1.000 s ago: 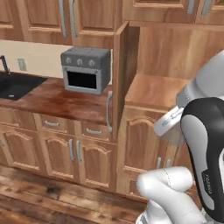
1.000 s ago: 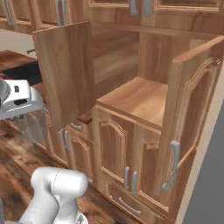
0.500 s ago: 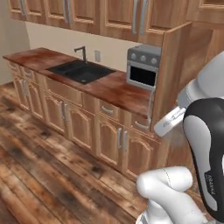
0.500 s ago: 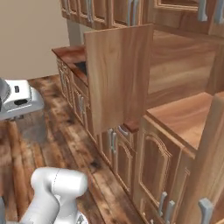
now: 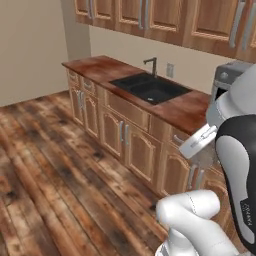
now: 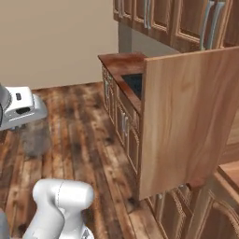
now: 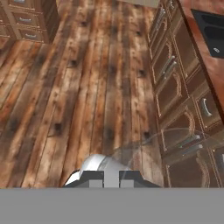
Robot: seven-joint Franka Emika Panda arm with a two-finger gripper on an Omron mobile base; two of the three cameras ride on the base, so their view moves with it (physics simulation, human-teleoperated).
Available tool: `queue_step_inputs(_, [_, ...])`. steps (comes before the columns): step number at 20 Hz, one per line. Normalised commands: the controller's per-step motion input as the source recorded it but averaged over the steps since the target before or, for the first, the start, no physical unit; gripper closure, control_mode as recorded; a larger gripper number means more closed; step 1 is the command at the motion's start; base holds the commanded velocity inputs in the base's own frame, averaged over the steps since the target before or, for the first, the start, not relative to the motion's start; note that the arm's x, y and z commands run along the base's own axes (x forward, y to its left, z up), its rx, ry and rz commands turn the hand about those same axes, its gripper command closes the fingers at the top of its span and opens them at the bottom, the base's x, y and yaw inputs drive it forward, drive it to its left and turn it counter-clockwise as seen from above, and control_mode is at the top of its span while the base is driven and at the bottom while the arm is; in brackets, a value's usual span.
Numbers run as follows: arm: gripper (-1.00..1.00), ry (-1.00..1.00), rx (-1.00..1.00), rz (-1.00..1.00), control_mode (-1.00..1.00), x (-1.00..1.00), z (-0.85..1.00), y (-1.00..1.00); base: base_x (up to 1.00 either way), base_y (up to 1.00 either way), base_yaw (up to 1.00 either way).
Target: There is a bowl on the dining counter. Grab a lemon wedge from the fridge and place it in the bowl. Then get the liquor bottle and glass cup from the cabinet and place them next to the bowl.
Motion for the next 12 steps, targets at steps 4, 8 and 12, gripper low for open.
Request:
queue_step_inputs(4, [1.00, 0.00, 0.00, 0.00, 1.00, 0.00, 0.00, 0.00, 1.00, 0.67, 0.19])
queue_step_inputs(8, [1.00, 0.00, 0.00, 0.00, 1.00, 0.00, 0.00, 0.00, 1.00, 0.69, 0.17])
queue_step_inputs(12, [1.00, 0.00, 0.00, 0.00, 1.00, 0.00, 0.00, 0.00, 1.00, 0.67, 0.18])
